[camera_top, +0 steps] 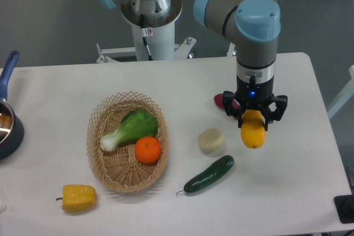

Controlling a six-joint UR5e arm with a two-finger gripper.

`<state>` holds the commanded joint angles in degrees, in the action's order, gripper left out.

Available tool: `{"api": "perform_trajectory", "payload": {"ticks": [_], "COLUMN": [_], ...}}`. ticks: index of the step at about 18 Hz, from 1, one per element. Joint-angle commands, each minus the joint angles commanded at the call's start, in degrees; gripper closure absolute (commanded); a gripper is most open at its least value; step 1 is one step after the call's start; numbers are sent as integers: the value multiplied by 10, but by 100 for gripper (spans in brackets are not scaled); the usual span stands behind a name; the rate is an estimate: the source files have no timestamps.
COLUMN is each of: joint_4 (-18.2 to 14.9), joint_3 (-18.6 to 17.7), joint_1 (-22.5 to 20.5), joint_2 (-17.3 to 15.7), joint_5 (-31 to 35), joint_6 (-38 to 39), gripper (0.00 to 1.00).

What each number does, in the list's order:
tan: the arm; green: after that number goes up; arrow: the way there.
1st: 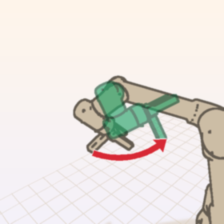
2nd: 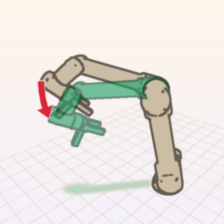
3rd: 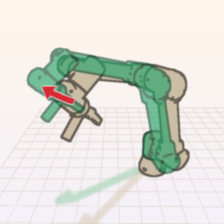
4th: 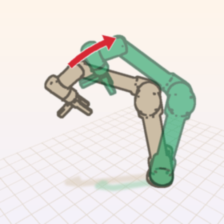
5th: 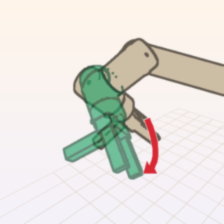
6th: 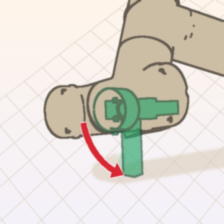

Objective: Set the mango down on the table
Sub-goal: 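Carry the yellow mango in the gripper sideways and down toward the table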

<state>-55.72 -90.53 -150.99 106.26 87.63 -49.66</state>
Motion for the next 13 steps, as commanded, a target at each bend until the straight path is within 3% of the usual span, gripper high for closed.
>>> {"api": "perform_trajectory", "payload": {"ticks": [13], "joint_4": [2], "joint_3": [-12], "joint_1": [-16], "joint_2": [-4], "joint_5": [1], "joint_6": [-27], "gripper": [66]}}
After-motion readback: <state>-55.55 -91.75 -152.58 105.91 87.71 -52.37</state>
